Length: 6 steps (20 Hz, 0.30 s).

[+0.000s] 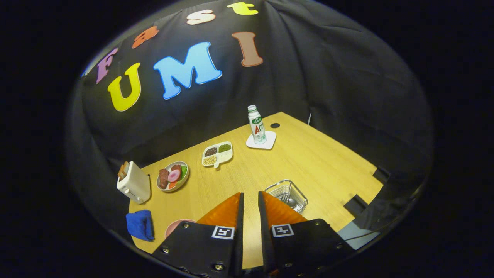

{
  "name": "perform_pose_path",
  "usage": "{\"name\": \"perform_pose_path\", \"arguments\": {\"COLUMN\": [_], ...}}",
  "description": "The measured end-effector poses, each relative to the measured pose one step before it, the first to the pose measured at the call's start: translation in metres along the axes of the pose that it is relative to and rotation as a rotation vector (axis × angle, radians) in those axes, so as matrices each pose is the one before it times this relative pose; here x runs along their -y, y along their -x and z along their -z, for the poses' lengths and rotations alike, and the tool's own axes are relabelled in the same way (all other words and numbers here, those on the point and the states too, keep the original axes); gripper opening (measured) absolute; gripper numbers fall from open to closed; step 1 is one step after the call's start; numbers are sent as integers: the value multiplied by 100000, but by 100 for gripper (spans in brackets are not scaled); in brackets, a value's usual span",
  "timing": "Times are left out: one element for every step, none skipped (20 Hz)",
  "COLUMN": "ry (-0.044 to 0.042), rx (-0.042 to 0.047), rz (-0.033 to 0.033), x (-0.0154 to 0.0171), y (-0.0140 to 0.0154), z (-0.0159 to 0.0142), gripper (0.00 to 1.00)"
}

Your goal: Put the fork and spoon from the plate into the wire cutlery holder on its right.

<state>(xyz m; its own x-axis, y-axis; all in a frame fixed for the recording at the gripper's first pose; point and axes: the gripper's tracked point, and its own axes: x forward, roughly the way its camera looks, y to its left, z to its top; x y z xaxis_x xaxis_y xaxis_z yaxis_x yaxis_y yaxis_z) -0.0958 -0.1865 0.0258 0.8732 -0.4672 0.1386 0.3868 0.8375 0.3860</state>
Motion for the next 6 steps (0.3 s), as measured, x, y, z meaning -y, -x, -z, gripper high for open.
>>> {"name": "perform_pose_path", "arguments": {"ry": [2974,2036,1751,1728,2293,2692], "rx": [2443,2008,2260,2323,2891,3241], "rz": [586,171,536,711,1213,1726], "x": [-254,-486,-153,-134,77,84], "y": [297,-186,279,297,124,75], "z": [-509,-515,-448,-619,-594,-659], "gripper": [21,21,21,21,21,21]}}
